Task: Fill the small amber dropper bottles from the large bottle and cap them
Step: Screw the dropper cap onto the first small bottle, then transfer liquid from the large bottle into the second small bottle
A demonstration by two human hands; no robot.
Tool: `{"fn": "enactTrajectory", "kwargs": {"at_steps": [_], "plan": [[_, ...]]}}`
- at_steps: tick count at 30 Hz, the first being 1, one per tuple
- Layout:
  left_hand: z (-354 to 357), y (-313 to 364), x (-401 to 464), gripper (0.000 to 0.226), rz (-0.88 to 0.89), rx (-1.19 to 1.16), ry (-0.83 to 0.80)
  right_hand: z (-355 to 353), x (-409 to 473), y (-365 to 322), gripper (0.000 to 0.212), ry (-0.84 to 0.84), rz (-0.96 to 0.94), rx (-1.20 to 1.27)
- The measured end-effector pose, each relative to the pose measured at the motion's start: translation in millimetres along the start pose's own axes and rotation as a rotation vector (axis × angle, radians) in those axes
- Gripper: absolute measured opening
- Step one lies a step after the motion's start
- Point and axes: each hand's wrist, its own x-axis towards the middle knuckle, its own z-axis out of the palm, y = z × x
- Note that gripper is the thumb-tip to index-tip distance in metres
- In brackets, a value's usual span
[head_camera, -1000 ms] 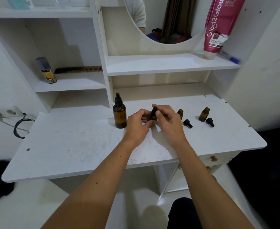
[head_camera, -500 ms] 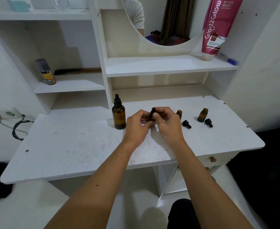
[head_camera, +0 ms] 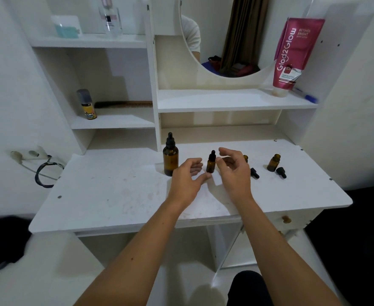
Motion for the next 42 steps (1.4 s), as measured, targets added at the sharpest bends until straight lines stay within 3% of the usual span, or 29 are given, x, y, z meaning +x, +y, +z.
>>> {"fn": "enactTrajectory", "kwargs": {"at_steps": [4,8,13,16,20,28,35,42], "plan": [[-32,-3,-32,0.045,-0.026,-0.042,0.027,-1,-21,-6,0.029,0.095,-0.098,-0.058],[-67,-6,-44,0.034,-0.021,-0.029,0.174,19,-31,-25,0.024,0.119,-0.249,-0.076],[-76,-9,-27,0.062,-0.089,-0.007,0.254,59,-12,-57,0.024,-0.045,-0.327,-0.108],[-69,-10,-8,0.074,-0.108,-0.008,0.205,77,1,-69,0.032,-0.153,-0.26,-0.152],[-66,-18,8,0.057,-0.127,-0.001,0.184,85,16,-77,0.025,-0.224,-0.183,-0.133],[-67,-19,8,0.05,-0.11,0.001,0.188,87,25,-79,0.006,-0.186,-0.095,-0.115],[-67,-16,7,0.052,-0.111,0.018,0.193,87,24,-81,0.007,-0.213,-0.109,-0.119],[-66,-16,5,0.059,-0.122,0.021,0.192,71,27,-105,0.013,-0.199,-0.133,0.052]]}}
